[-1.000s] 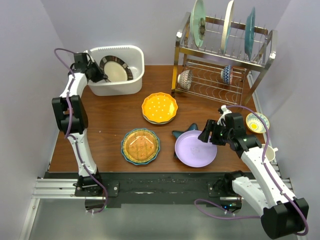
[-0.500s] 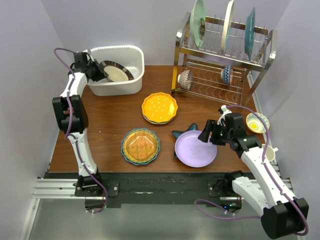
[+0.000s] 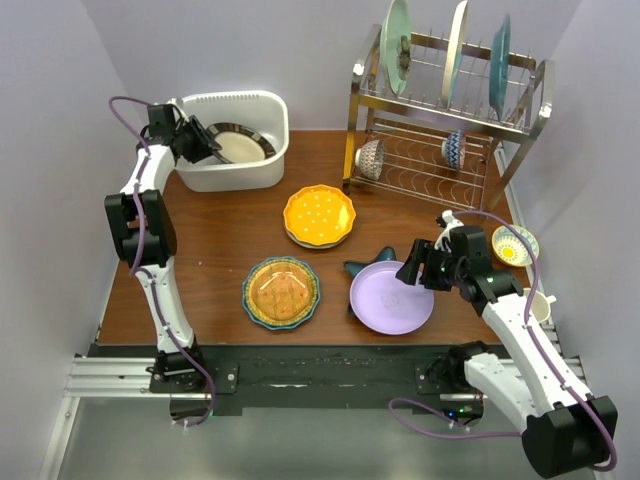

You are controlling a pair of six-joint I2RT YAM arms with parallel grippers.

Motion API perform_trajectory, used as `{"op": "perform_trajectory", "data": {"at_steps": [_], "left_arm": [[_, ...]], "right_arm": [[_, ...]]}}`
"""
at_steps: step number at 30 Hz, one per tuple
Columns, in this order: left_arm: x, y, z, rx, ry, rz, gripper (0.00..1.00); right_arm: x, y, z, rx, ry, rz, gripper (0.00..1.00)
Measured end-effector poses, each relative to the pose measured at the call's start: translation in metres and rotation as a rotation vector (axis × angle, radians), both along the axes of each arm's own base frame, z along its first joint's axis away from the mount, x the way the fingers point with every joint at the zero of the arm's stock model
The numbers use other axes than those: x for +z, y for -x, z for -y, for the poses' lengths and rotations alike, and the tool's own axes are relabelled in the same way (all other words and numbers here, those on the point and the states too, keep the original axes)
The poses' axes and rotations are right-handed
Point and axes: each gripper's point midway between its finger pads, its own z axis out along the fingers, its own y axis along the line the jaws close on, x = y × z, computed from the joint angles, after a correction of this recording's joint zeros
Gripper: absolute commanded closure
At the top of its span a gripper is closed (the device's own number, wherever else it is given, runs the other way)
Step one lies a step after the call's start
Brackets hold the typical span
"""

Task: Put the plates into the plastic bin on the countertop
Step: Place the plate in the plastic bin.

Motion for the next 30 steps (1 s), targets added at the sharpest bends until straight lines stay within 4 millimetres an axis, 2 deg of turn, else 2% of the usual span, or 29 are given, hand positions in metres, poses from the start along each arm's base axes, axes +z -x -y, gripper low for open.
{"op": "perform_trajectory", "data": {"at_steps": [10,18,24,30], "left_arm": [[0.007,0.000,0.006,-0.007,0.087,0.007,0.38],[0.011,-0.002,0.003,0.007,0.158,0.020,0.23],[0.009,-0.002,0.001,0.021,0.154,0.012,0.16],[0.005,0.000,-0.005,0.050,0.138,-0.010,0.12]], "right_arm": [[0.001,0.000,0.000,0.000,-0.002,0.006,0.30],[0.005,0.000,0.000,0.001,-0.006,0.023,0.26],[0.005,0.000,0.000,0.001,-0.006,0.023,0.23],[0.006,0.001,0.000,0.001,-0.007,0.028,0.22]]}}
